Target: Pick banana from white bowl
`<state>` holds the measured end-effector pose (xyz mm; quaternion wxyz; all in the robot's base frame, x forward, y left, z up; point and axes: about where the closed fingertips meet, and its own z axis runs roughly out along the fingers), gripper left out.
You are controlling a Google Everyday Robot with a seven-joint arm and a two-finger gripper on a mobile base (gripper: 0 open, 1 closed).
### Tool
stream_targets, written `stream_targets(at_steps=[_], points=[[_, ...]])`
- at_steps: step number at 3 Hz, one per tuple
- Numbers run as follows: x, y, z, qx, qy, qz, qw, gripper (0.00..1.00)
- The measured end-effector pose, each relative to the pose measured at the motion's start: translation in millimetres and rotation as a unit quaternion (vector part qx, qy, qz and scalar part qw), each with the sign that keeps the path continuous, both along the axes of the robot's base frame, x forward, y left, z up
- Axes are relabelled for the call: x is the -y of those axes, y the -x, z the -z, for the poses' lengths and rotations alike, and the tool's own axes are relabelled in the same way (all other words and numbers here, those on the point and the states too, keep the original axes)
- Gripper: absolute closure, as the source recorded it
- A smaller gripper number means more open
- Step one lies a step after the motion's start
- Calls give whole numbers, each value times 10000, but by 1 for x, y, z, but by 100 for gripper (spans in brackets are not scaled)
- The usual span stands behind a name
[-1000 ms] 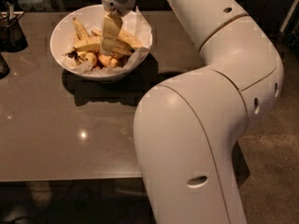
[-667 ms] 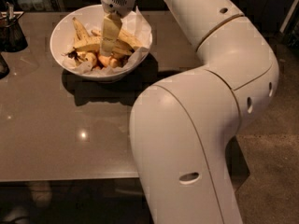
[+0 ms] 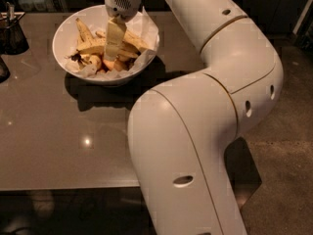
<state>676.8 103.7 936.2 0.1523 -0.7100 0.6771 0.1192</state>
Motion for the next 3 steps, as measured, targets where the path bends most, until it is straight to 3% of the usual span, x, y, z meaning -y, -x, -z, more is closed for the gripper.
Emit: stream_targets(at_steps=[3], points=[[0, -1, 4, -29, 40, 5, 10000, 93]])
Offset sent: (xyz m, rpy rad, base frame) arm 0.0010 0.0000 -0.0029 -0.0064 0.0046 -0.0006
